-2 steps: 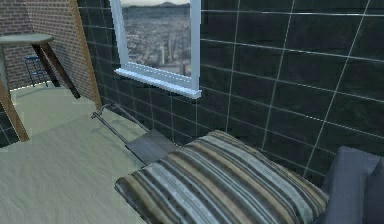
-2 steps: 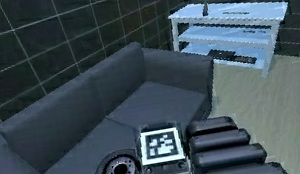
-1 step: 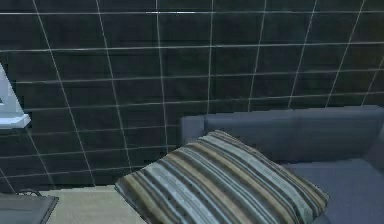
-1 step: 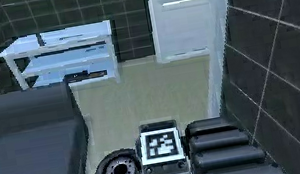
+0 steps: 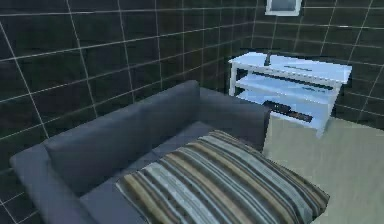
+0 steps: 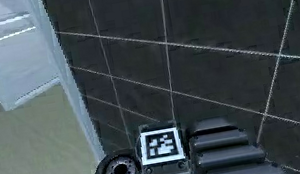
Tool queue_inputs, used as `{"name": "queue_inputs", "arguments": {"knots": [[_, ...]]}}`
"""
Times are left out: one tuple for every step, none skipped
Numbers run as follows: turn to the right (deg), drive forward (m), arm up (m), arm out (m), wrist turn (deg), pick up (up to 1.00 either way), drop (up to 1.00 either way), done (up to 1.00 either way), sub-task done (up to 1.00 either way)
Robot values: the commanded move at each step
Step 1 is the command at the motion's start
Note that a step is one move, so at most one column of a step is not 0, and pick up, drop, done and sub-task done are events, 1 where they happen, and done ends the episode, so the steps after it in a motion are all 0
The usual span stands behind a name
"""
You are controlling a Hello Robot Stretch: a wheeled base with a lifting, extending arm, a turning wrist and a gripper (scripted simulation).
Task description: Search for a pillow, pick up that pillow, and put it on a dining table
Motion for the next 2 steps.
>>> {"name": "queue_inputs", "arguments": {"knots": [[33.0, 0.0, 0.0, 0.0, 0.0, 0.0, 0.0, 0.0, 0.0], [0.0, 1.0, 0.0, 0.0, 0.0, 0.0, 0.0, 0.0, 0.0]]}}
